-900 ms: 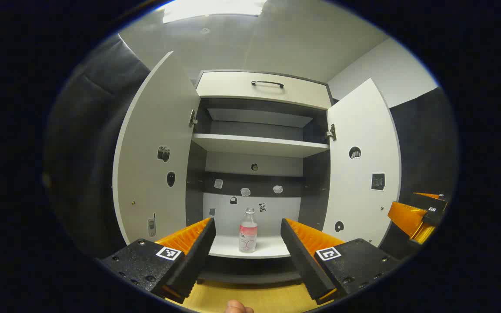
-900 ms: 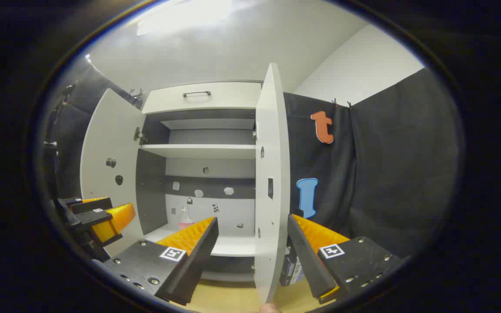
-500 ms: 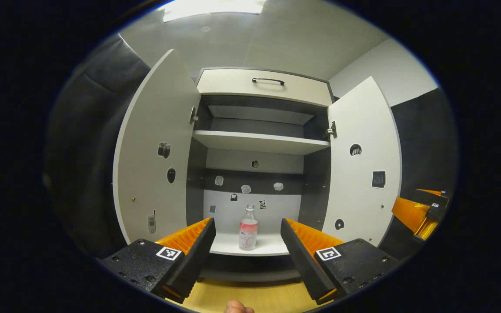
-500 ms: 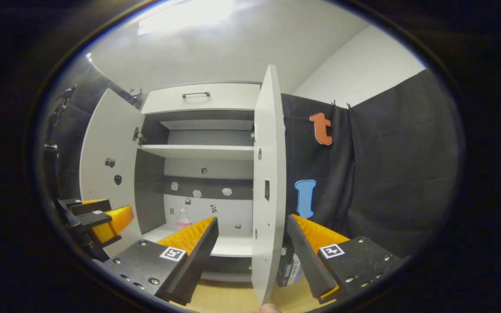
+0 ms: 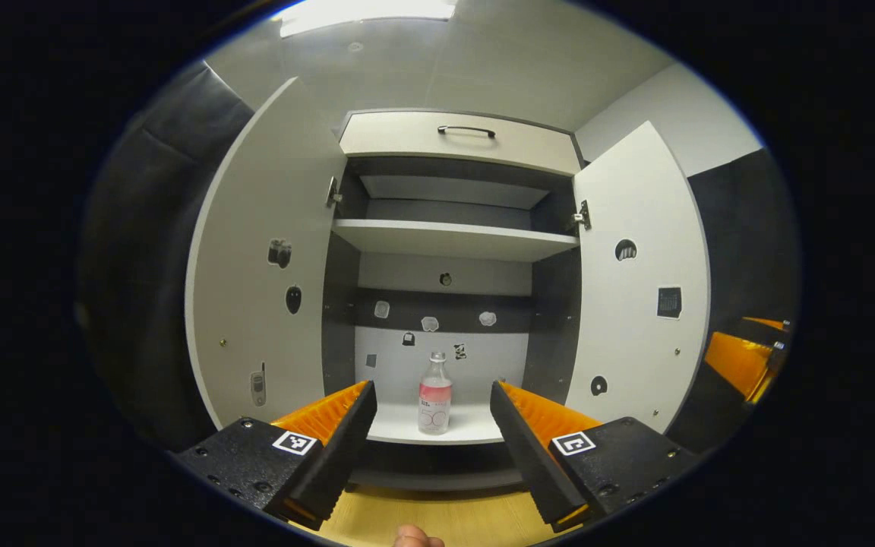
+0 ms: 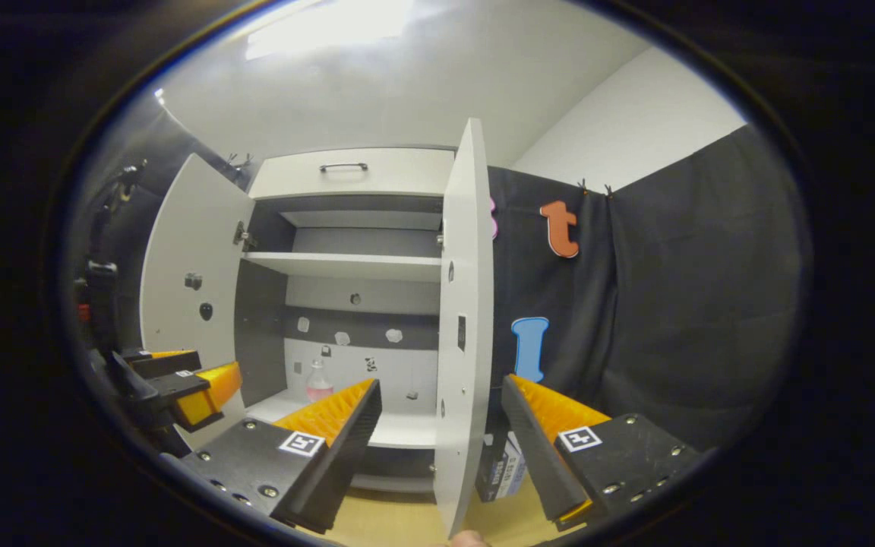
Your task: Grasp the bottle in the cabinet with the left hand and place it on the coaster, then close the right door with the right hand and the left door with the left hand.
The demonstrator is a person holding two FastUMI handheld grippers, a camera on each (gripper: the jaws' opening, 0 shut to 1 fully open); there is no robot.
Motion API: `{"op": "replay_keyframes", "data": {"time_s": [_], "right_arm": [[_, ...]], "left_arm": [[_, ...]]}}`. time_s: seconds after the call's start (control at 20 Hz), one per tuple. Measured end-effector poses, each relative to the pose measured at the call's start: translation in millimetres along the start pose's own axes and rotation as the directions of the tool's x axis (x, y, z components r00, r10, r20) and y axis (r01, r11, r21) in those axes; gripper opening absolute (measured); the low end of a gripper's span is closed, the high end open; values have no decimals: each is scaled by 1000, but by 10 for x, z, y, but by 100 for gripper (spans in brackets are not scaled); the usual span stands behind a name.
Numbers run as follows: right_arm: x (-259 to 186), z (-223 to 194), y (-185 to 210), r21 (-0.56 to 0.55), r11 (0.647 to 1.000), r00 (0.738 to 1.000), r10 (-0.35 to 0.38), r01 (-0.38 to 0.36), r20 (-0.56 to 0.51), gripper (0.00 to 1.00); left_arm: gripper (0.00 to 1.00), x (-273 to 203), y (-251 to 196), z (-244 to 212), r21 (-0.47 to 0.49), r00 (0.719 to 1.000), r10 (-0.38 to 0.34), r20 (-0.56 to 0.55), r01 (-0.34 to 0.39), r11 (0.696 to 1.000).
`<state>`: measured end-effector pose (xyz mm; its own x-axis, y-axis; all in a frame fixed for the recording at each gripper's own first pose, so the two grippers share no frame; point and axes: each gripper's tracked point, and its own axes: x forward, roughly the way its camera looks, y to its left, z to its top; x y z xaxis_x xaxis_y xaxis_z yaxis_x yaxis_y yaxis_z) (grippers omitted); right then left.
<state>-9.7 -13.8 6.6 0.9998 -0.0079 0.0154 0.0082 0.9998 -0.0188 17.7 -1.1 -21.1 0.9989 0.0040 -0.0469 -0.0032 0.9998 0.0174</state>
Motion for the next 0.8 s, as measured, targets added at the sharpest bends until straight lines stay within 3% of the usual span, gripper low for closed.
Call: {"op": "replay_keyframes", "data": {"time_s": [0.1, 0.45, 0.7, 0.8], "right_arm": [[-32, 15, -70, -6, 1000, 1000, -15, 15, 3, 96], [-155, 24, -468, -42, 991, 992, -126, 126, 5, 93], [-200, 14, -811, -78, 970, 973, -229, 229, 8, 96], [-230, 18, -957, -89, 957, 961, -275, 275, 14, 92]], "left_arm": [[97, 177, 3, -65, 9, 1000, 0, -5, 0, 1000], [97, 1060, 91, -405, 33, 998, 26, -56, -24, 999], [97, 1708, 92, -687, 49, 995, 42, -95, -37, 998], [97, 1963, 94, -813, 50, 992, 48, -113, -42, 998]]}}
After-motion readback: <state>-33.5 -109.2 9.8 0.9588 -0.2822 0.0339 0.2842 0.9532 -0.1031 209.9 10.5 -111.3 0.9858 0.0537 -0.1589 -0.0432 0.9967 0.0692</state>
